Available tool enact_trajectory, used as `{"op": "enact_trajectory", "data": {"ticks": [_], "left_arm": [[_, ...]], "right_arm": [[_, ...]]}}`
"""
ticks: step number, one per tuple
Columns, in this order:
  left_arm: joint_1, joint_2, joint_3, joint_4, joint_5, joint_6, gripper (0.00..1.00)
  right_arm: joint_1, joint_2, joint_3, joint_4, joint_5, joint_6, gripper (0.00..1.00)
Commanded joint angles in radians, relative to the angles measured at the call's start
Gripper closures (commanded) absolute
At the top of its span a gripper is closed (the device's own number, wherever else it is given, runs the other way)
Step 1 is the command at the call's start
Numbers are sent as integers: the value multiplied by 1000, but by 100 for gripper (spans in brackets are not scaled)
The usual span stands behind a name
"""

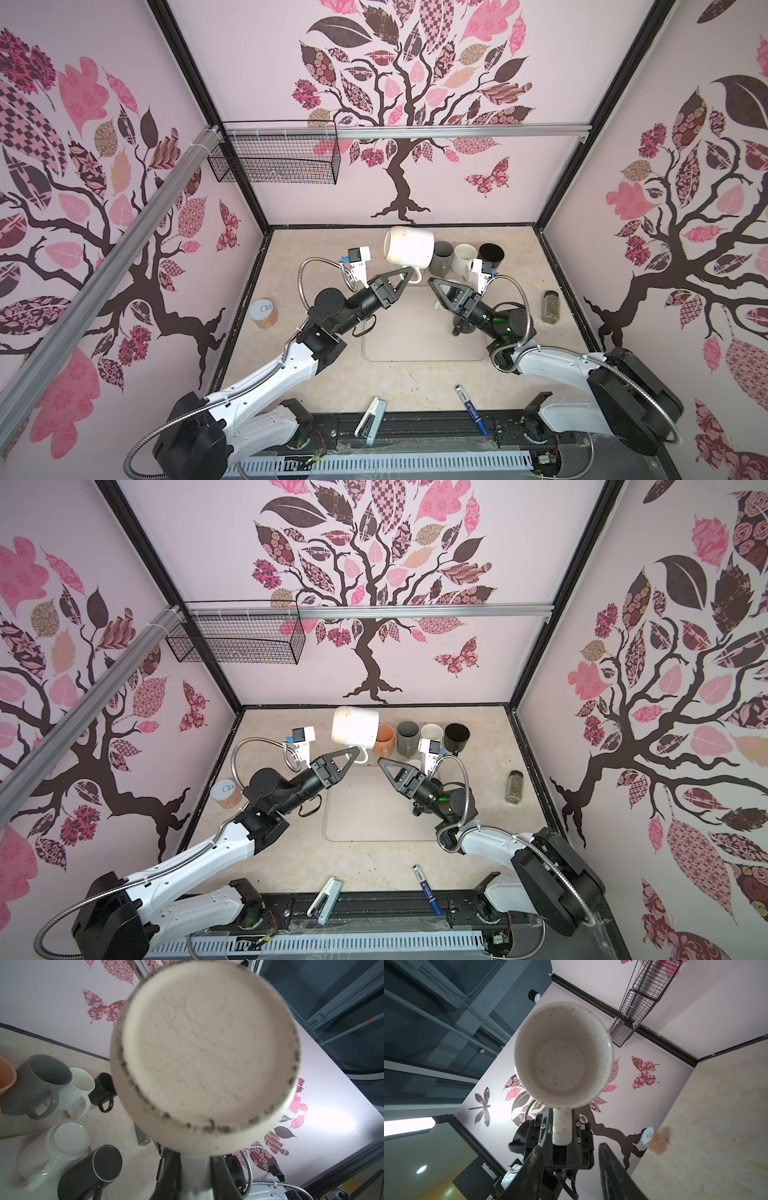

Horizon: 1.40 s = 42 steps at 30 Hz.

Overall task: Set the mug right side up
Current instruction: 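Move right gripper under the cream mug's handle while left gripper holds it, then close right gripper on the cream mug's handle while left gripper holds it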

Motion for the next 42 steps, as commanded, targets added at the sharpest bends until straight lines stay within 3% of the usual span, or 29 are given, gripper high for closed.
{"op": "enact_trajectory", "data": {"ticks": [1,4,22,26,30,36,42], "left_arm": [[8,-8,0,169,30,-1,100],[9,8,10,185,56,-12,100],[8,51,22,268,123,-50,100],[6,65,18,280,138,-54,100],[7,75,3,297,138,-58,100],[27,51,-7,256,124,-39,100],[89,-44,-35,126,85,-15,78]], "right_arm": [[-4,-12,55,18,-54,-14,53],[-5,-16,94,-80,-83,-52,52],[-3,52,162,-78,-118,-17,61],[-4,62,176,-93,-119,-21,72],[-3,77,188,-85,-134,-4,97],[-3,56,190,-128,-139,-31,100],[-4,9,171,-185,-137,-85,100]]}}
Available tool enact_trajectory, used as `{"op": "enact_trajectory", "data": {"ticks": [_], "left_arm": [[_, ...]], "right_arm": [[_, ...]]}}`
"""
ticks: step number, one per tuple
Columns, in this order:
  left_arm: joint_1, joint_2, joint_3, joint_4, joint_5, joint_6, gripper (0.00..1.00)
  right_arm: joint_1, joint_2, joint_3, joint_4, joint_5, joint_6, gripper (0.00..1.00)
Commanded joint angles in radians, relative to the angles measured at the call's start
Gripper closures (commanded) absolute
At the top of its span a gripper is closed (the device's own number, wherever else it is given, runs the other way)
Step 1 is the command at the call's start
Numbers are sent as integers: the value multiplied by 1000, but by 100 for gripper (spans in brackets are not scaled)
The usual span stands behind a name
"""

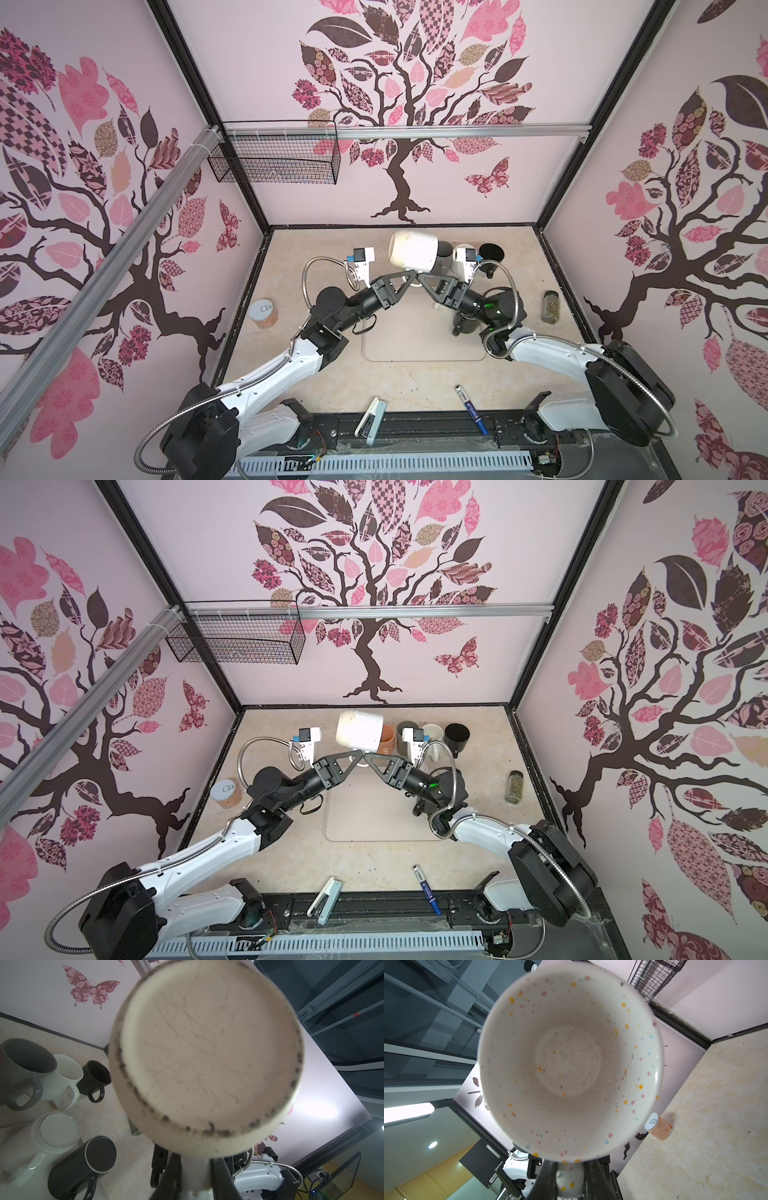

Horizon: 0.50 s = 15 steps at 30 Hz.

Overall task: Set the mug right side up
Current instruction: 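Close right gripper on the cream mug's handle while left gripper holds it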

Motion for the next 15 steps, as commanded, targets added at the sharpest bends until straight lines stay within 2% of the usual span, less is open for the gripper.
{"op": "enact_trajectory", "data": {"ticks": [1,6,10,15], "left_arm": [[48,-81,-5,54,-41,29,75],[56,-95,12,1,-35,45,74],[57,-80,19,4,-22,47,76],[57,-37,27,42,9,24,68]], "right_arm": [[-11,-46,19,-1,-12,-54,100],[-12,-47,15,-12,-19,-68,100],[-12,-40,23,-17,-43,-71,100],[-11,-40,31,-46,-61,-81,100]]}}
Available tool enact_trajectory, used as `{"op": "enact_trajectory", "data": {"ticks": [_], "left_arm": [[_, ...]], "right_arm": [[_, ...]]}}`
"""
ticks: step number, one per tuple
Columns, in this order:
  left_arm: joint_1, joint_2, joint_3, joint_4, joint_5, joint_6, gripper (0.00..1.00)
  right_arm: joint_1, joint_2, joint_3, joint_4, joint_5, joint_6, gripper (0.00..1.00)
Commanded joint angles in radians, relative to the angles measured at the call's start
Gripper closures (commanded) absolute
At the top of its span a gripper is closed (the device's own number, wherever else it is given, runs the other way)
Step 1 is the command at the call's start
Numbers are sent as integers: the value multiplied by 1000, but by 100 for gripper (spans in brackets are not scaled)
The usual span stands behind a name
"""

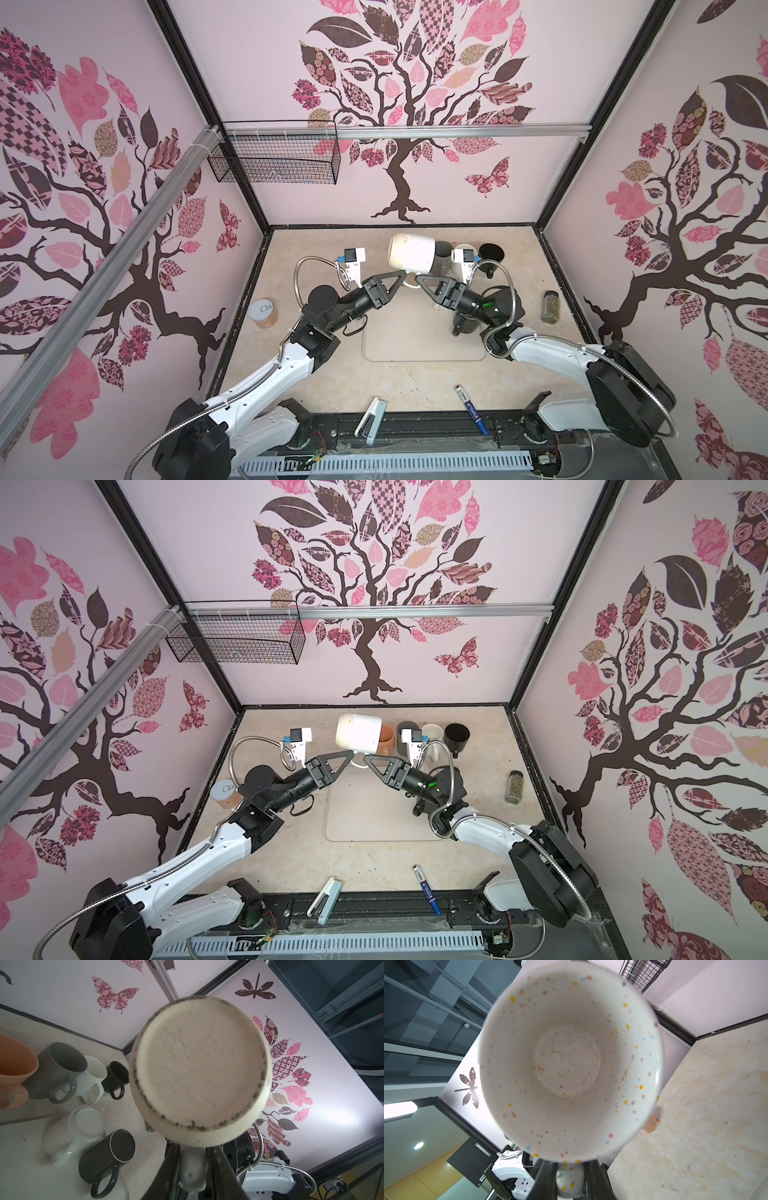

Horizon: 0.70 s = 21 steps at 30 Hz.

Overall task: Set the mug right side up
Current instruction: 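Close right gripper on the cream mug's handle while left gripper holds it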

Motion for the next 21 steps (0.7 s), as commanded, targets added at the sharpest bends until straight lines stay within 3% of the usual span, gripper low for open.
{"op": "enact_trajectory", "data": {"ticks": [1,12,21], "left_arm": [[5,14,31,148,13,-11,67],[6,50,39,177,48,-30,68],[6,60,40,179,49,-33,76]], "right_arm": [[-3,-37,32,9,-46,-39,100],[-2,-31,48,-6,-59,-46,100],[-2,-26,60,-4,-77,-45,100]]}}
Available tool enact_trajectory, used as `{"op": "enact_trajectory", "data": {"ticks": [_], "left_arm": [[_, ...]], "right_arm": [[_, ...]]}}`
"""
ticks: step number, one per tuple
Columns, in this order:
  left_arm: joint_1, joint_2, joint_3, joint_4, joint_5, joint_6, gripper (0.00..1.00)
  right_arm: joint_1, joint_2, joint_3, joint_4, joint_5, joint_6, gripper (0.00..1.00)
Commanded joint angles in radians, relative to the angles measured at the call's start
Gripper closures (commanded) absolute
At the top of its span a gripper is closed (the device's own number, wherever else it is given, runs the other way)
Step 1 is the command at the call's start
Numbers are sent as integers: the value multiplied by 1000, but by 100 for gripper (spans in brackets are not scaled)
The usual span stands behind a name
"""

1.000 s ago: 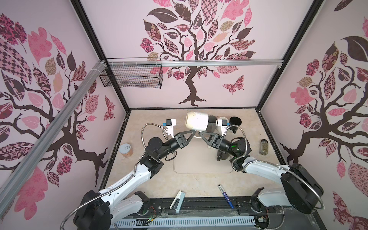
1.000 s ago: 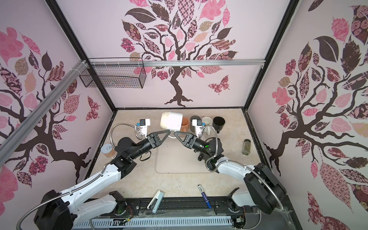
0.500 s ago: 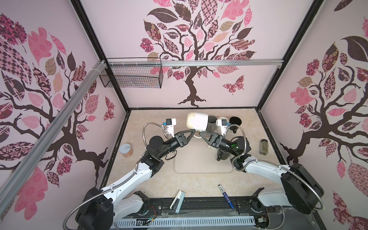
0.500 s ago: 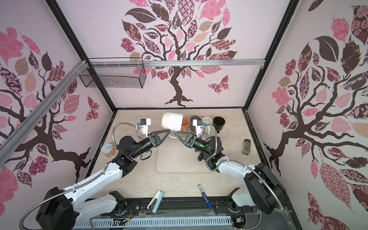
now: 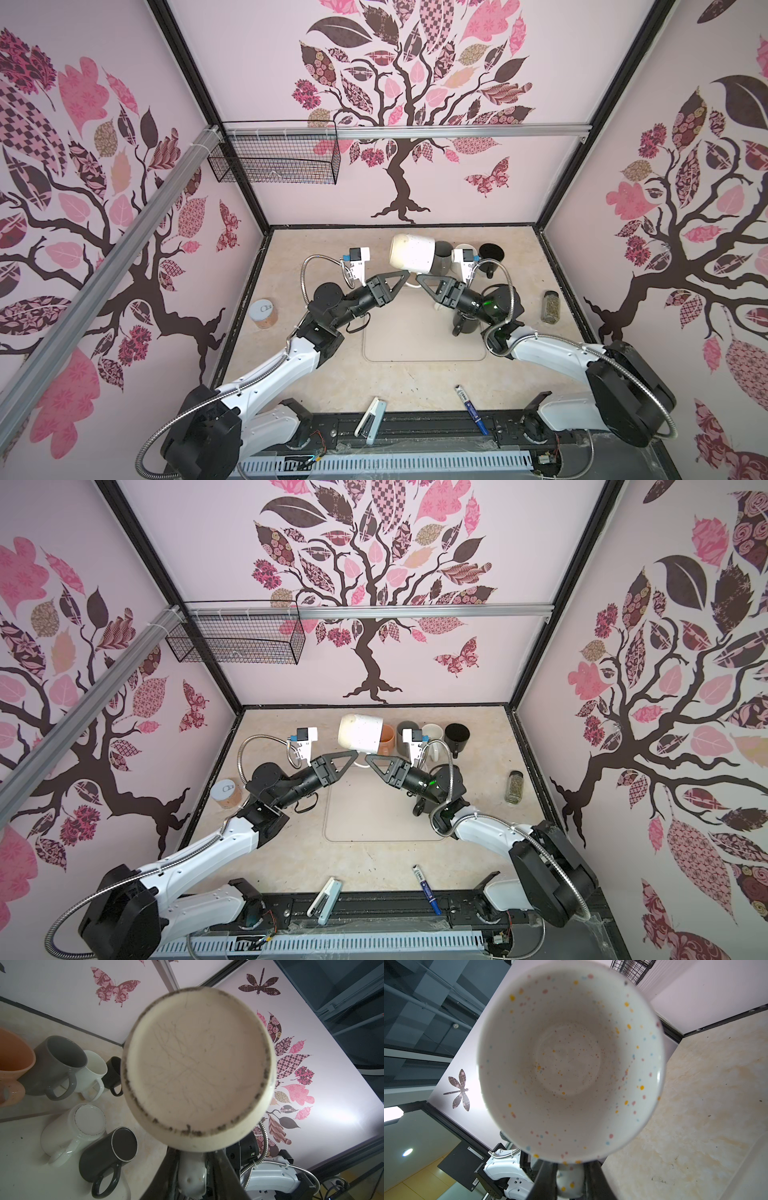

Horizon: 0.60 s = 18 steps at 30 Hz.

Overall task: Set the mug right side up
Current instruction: 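Close right gripper on the cream mug's handle while left gripper holds it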

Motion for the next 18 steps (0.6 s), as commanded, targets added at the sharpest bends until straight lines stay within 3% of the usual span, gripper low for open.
{"op": "enact_trajectory", "data": {"ticks": [1,9,14,18], "left_arm": [[0,-6,41,122,13,-12,76],[-3,20,43,144,26,-30,76],[-1,21,40,150,26,-35,100],[-3,30,41,173,48,-37,100]], "right_arm": [[12,-25,62,37,-77,-35,100],[12,-8,70,33,-109,-25,100],[13,-6,68,28,-106,-26,100],[12,-3,75,24,-91,-19,100]]}}
